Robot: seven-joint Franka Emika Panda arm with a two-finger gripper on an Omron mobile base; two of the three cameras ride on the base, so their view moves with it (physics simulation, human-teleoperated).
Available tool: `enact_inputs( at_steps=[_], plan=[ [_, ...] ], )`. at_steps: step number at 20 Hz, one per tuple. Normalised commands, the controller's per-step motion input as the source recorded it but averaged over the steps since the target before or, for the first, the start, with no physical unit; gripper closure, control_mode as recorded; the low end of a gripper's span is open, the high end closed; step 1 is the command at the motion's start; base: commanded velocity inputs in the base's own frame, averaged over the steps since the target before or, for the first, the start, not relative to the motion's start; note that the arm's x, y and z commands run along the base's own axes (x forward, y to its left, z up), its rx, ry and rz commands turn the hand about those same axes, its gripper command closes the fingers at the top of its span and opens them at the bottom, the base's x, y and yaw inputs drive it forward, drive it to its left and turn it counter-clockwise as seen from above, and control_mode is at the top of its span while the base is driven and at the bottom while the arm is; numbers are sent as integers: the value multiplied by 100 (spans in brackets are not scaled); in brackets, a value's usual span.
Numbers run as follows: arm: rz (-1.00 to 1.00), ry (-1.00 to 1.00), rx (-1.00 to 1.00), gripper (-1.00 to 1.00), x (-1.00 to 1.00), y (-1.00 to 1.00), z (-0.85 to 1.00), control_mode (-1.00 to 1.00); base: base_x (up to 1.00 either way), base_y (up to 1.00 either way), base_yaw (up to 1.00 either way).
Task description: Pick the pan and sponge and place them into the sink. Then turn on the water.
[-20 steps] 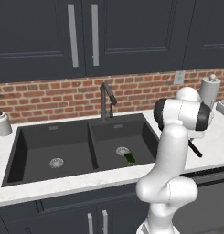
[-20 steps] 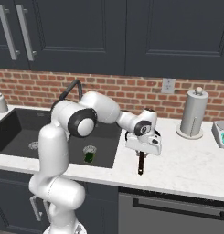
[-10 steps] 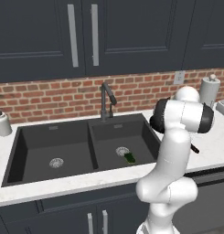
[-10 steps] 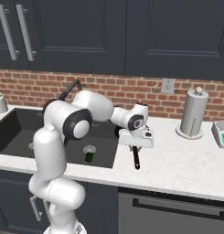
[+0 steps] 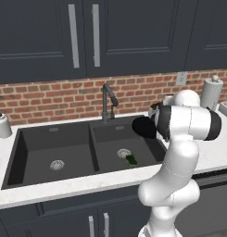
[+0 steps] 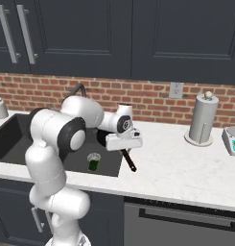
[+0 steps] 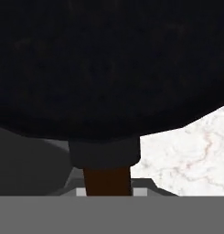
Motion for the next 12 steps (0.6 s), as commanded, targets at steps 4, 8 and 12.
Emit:
enact_inputs(
  at_steps=[4, 8, 12],
  plan=[
    [33, 9, 0, 100, 18, 88, 2, -100, 0, 0, 0],
    [28, 13, 0, 100, 32, 61, 0, -100, 0, 0, 0],
    [23, 18, 0, 100, 41, 38, 0, -100, 0, 0, 0]
  ],
)
